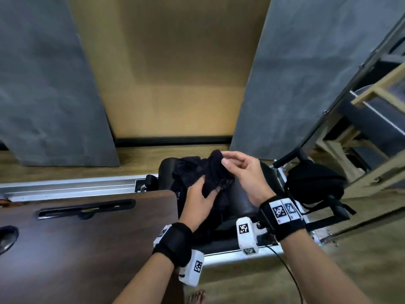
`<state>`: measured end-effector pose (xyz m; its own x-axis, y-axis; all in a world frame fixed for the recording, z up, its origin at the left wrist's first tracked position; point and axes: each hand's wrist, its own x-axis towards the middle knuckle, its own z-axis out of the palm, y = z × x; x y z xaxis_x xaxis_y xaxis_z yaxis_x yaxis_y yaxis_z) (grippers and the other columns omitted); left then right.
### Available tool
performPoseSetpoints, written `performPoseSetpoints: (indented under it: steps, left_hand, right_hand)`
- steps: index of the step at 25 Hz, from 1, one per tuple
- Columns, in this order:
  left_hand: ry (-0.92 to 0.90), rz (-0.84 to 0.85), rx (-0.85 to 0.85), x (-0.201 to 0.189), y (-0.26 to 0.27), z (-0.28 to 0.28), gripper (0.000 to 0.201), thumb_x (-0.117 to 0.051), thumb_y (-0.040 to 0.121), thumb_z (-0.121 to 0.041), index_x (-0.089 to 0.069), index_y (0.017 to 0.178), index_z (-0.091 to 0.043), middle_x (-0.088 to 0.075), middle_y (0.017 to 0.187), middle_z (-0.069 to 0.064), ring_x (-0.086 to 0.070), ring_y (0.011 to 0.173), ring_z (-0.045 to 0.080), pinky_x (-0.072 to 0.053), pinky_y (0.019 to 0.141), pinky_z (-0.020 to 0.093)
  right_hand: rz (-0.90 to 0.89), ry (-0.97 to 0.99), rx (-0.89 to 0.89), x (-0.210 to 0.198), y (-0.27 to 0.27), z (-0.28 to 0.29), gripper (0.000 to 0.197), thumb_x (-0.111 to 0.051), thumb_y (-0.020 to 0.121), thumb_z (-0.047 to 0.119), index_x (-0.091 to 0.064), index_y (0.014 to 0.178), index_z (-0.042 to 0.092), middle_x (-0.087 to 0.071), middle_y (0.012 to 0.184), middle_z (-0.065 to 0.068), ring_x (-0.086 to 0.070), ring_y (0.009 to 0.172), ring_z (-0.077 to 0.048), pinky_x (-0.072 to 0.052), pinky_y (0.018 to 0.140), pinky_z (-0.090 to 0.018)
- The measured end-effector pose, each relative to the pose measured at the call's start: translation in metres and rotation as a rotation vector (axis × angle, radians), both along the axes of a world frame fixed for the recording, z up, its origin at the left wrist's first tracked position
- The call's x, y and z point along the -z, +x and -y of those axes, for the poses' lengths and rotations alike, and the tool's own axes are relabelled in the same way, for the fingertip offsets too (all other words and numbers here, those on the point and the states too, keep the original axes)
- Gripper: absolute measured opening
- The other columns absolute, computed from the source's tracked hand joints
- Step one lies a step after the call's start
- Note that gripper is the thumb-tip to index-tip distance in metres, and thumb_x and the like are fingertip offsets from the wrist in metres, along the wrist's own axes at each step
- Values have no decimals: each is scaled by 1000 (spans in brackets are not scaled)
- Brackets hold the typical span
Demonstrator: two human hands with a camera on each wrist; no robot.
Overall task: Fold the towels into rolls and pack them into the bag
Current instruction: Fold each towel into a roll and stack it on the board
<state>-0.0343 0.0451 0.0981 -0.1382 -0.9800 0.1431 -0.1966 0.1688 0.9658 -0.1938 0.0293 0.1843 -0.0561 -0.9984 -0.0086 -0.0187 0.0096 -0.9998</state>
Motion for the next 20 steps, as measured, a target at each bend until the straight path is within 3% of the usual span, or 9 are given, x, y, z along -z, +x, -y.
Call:
performPoseSetpoints:
  steps: [3,5,8,11,14,15,17,18,20]
  left_hand:
    - [2,-129,-117,-37,12,-31,14,-70,102,-19,-74,115,-19,-79,109,-7,-72,107,10,-57,96,35]
    - [10,-231,-139,-54,25,-69,11,-69,103,-20,-75,111,-15,-80,105,-3,-75,104,12,-59,92,30]
    - [13,-286,-148,-71,46,-135,12,-69,103,-25,-77,103,-16,-82,100,-5,-76,96,6,-56,80,19]
    - [13,-244,-172,-86,70,-192,34,-69,102,-42,-78,78,-19,-80,80,-4,-72,73,3,-51,63,16]
    - [39,30,-145,-93,100,-236,64,-64,94,-69,-55,49,-25,-51,47,-14,-47,46,1,-34,49,16]
    - [24,165,-178,-93,111,-247,67,-61,91,-77,-51,50,-25,-46,46,-13,-43,46,4,-33,48,18]
    - [-73,295,-329,-91,132,-266,55,-63,90,-77,-55,66,-28,-57,61,-11,-55,61,7,-43,58,24]
    - [-142,241,-361,-90,140,-271,39,-67,93,-67,-58,79,-31,-63,74,-10,-61,74,7,-49,68,25]
    - [-221,66,-187,-94,156,-286,17,-62,105,-47,-67,101,-31,-72,94,-7,-69,93,10,-52,82,29]
  right_hand:
    - [61,43,-137,-9,0,-60,60,-71,92,-6,-55,148,9,-72,133,-10,-65,129,-24,-53,108,-38]
    - [46,5,-208,-4,2,-114,70,-74,91,-4,-49,153,17,-69,138,-6,-62,133,-21,-51,110,-36]
    - [83,-23,-342,-1,17,-191,80,-79,89,0,-44,156,24,-64,145,-3,-57,138,-16,-48,113,-32]
    - [18,-97,-307,-11,40,-243,73,-84,84,1,-54,147,21,-69,137,-3,-63,130,-17,-52,108,-36]
    - [-25,-139,-229,-25,69,-277,48,-83,85,2,-68,130,13,-77,119,-5,-71,116,-22,-57,102,-43]
    - [-26,-134,-230,-29,78,-286,44,-82,87,2,-69,128,11,-78,117,-6,-72,114,-23,-57,102,-44]
    - [-42,-121,-241,-32,96,-301,40,-81,89,5,-70,127,10,-78,117,-8,-72,115,-25,-56,104,-47]
    - [-43,-112,-242,-32,103,-306,39,-80,90,7,-69,127,11,-78,116,-9,-72,115,-26,-56,104,-48]
    - [19,-73,-226,-31,120,-318,41,-79,92,11,-65,130,17,-78,112,-16,-74,109,-32,-59,99,-51]
